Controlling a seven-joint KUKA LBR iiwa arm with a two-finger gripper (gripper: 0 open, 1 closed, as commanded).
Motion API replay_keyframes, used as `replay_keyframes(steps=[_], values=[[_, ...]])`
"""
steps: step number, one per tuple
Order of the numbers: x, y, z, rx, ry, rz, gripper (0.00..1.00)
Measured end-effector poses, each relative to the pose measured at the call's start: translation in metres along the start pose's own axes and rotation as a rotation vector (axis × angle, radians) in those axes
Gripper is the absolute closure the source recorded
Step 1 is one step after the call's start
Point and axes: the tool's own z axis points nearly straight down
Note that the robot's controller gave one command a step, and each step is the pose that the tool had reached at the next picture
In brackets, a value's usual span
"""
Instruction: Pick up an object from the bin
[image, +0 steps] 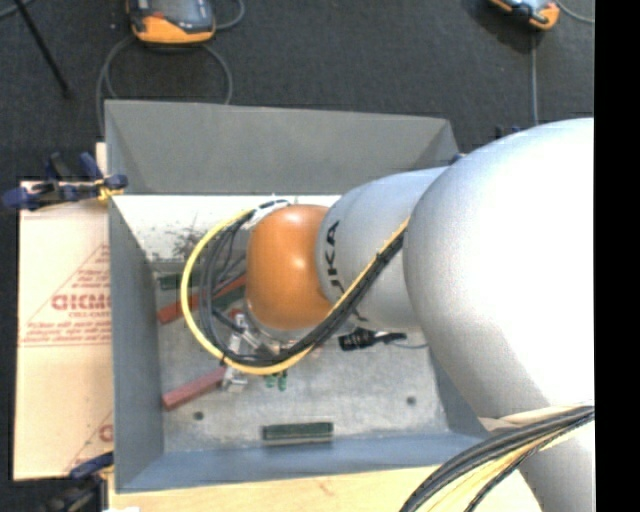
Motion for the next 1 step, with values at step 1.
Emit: replay_keyframes(steps=[1], values=[[-0.0003, 0.0166, -0.1410, 0.004, 0.000, -0.094, 1.00]])
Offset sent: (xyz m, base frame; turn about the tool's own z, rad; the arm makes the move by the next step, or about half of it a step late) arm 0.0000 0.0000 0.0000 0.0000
